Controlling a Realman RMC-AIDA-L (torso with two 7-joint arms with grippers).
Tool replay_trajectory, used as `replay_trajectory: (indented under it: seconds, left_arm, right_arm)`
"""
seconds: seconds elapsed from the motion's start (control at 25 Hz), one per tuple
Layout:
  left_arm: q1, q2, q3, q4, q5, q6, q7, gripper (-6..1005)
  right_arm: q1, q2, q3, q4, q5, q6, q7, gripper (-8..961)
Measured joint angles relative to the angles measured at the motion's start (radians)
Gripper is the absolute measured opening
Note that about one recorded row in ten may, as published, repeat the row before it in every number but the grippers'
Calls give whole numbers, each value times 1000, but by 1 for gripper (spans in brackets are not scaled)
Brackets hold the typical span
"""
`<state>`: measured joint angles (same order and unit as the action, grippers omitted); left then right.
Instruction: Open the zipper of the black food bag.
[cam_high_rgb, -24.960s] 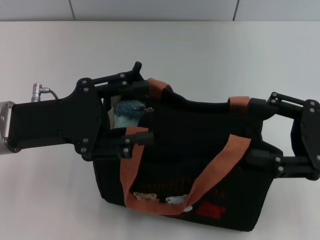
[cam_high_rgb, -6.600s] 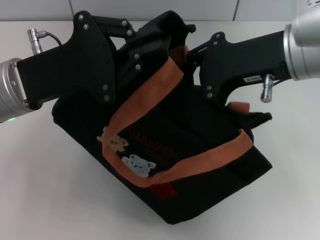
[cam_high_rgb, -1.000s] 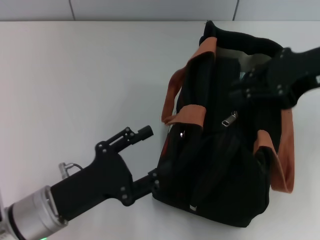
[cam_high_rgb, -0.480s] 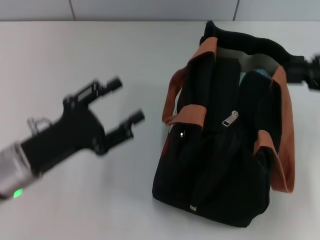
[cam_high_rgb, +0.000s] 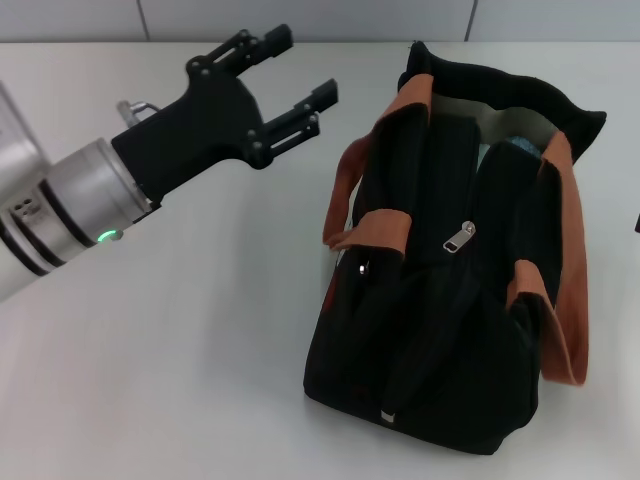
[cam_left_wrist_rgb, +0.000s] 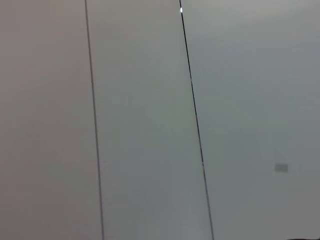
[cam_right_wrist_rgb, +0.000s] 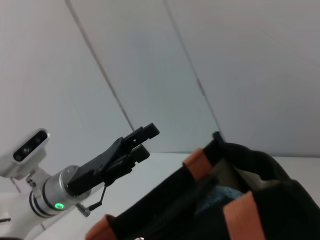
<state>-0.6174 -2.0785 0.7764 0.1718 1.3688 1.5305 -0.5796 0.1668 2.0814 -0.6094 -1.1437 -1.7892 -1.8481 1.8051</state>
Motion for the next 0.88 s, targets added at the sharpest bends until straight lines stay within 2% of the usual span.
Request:
replay_trajectory:
  seconds: [0.16, 0.24, 0.28, 0.32, 0.56, 0.68, 0.88]
  left_arm:
    - [18, 2, 41, 0, 1, -14, 0, 723]
    - [66, 5, 76, 6, 1, -14, 0, 723]
    - [76, 5, 82, 7, 1, -14, 0, 723]
    - [90, 5, 91, 8, 1, -14, 0, 722]
    - [157, 0, 157, -4, 1, -7, -23, 722]
    - [146, -1, 193, -45, -1, 1, -23, 722]
    - [98, -2, 215, -169, 1, 39, -21, 722]
  right_arm:
    - [40, 2, -2, 78, -72, 63, -39, 254]
    - [74, 3, -17, 116, -103, 106, -44, 249]
    - [115, 3, -41, 167, -122, 144, -47, 247]
    - [115, 3, -41, 167, -122, 144, -47, 245]
    - [241, 3, -170, 239, -157, 311, -39, 233]
    - [307, 0, -250, 266, -160, 412, -20, 227]
    - [425, -2, -305, 304, -160, 492, -13, 231]
